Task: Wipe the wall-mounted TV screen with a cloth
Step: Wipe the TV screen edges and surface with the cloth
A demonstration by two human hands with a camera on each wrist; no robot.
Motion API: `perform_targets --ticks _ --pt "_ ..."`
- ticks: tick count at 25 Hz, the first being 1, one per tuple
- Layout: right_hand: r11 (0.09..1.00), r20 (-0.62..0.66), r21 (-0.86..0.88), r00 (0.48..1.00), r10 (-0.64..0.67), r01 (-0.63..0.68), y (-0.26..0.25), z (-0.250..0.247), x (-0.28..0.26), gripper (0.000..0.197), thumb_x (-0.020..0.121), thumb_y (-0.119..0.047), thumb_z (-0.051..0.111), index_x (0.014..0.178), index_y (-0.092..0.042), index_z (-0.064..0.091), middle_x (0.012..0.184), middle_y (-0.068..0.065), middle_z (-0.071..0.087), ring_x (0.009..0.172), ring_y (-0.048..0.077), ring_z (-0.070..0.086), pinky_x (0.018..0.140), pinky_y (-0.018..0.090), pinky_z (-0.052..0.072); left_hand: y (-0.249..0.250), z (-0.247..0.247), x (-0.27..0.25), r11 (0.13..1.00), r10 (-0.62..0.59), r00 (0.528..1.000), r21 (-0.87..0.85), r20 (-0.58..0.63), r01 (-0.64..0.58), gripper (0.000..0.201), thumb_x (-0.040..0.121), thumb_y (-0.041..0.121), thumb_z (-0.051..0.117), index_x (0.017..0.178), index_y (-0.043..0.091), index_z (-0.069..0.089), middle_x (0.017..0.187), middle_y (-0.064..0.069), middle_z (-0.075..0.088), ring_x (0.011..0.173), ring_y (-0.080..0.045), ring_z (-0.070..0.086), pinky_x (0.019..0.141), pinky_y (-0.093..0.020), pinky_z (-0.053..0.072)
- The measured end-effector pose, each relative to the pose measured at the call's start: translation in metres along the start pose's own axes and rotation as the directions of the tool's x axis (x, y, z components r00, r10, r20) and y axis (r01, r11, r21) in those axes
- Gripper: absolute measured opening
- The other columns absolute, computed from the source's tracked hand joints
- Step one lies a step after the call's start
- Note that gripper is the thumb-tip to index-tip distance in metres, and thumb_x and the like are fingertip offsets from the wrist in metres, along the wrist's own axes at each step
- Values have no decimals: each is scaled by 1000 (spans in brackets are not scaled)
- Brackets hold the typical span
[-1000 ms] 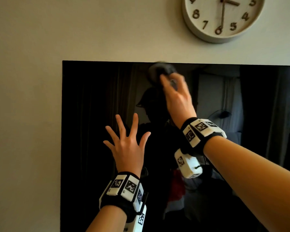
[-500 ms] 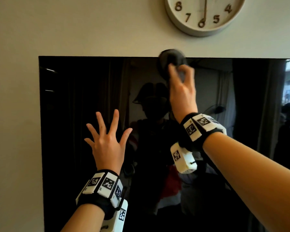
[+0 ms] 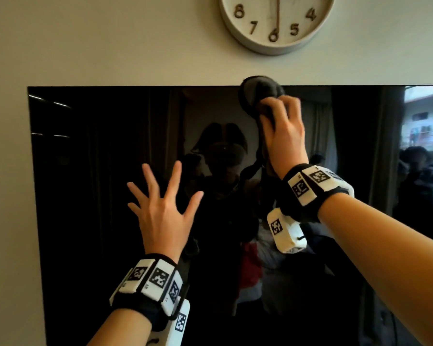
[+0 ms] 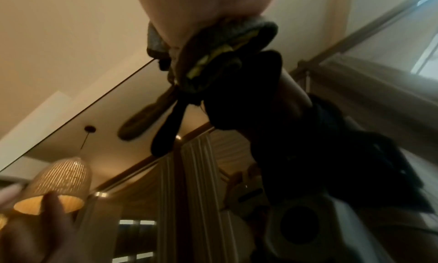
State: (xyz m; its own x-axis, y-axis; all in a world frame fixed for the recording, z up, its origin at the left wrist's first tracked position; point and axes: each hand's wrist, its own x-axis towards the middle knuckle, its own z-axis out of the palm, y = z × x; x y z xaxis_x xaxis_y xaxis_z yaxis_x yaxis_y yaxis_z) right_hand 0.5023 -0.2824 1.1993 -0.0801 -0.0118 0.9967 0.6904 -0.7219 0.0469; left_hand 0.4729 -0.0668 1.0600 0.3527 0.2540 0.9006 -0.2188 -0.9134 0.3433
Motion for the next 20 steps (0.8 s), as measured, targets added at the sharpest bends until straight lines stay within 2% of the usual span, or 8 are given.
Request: perform_targets --ticks 2,5,7,8,11,15,18,20 --pt "1000 25 -17 1000 -2 3 12 -11 -1 25 91 -10 60 115 -5 57 114 18 50 96 16 51 81 14 36 31 8 1 997 74 997 23 0 -74 70 91 68 45 152 38 30 161 -20 12 139 -61 10 98 -78 27" --pt "999 -54 1 997 53 -53 22 -23 -6 26 89 -10 62 113 -4 58 111 20 51 94 16 49 79 17 39 74 17 2 996 86 996 10 37 -87 74 88 71 42 154 41 23 163 -16 5 141 -58 3 102 -78 18" --pt "999 35 -32 999 -14 15 29 -29 -10 26 89 -10 63 114 -4 58 111 19 50 94 16 50 80 15 38 89 24 0 997 68 995 29 67 -70 78 85 74 40 154 44 18 164 -14 2 142 -57 -1 103 -78 14" --pt "999 48 -33 999 -16 17 33 -32 -9 27 89 -10 63 114 -5 58 111 19 50 94 15 50 81 13 37 90 27 -1 997 63 996 44 61 -66 78 85 74 39 154 43 18 164 -14 3 142 -58 -1 102 -79 15" --pt "995 -85 -7 991 101 -102 38 -38 -4 27 89 -10 61 115 -4 57 110 20 50 90 12 48 79 13 36 90 34 -2 994 70 997 84 24 -71 77 85 73 38 153 39 25 162 -17 12 140 -60 9 98 -80 20" --pt "998 48 -62 999 -24 27 39 -35 -12 26 90 -9 60 116 -5 58 110 19 50 91 16 52 79 20 43 88 36 -1 988 86 996 128 -5 -85 77 85 73 40 152 36 32 160 -20 21 137 -61 19 94 -81 27" --pt "990 -158 -4 978 139 -141 41 -40 -5 26 89 -7 59 115 -4 58 109 20 51 88 7 45 76 13 36 87 36 -1 987 90 996 136 -5 -89 76 85 73 38 152 36 33 160 -19 22 137 -61 20 94 -80 28" --pt "998 -67 -39 996 52 -55 37 -34 -12 25 89 -6 60 114 -3 59 109 21 51 90 11 48 76 15 37 87 36 -1 987 86 996 134 -3 -85 76 85 72 38 152 36 32 160 -19 21 137 -60 19 95 -80 27"
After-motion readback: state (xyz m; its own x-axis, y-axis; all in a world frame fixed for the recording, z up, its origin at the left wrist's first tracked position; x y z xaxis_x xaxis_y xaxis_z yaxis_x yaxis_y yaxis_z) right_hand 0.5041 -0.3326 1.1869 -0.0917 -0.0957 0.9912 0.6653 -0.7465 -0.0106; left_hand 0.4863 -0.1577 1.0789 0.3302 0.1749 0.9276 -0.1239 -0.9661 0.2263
